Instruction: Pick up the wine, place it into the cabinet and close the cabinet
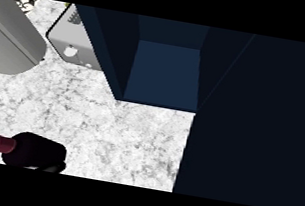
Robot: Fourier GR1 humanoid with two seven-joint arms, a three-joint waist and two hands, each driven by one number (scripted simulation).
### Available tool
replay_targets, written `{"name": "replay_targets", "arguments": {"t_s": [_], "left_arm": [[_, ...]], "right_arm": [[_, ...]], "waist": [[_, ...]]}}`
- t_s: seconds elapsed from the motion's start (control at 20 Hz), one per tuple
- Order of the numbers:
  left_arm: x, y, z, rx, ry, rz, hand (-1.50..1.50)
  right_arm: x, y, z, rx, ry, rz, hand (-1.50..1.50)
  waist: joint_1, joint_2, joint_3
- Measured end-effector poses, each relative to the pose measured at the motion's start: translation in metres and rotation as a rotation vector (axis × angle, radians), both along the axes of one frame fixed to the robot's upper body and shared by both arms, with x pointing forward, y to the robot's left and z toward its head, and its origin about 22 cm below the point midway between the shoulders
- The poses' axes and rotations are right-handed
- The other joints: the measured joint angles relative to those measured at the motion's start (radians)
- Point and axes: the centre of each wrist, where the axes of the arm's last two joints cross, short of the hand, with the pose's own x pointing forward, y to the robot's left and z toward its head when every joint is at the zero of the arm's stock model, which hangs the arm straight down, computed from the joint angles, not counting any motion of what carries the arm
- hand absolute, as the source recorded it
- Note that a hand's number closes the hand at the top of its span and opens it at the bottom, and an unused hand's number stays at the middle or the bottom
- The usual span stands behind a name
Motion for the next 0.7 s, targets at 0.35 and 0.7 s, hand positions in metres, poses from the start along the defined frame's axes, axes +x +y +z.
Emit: {"name": "replay_targets", "arguments": {"t_s": [0.35, 0.7], "left_arm": [[0.008, -0.005, 0.006, -0.025, 0.047, 0.006, -1.50], [0.021, -0.004, 0.014, -0.007, 0.069, 0.021, -1.50]], "right_arm": [[0.003, 0.008, 0.017, -0.003, 0.018, 0.003, -1.50], [0.004, 0.009, 0.032, -0.008, 0.024, -0.027, -1.50]], "waist": [[-0.003, -0.001, 0.001], [-0.006, -0.001, 0.001]]}}
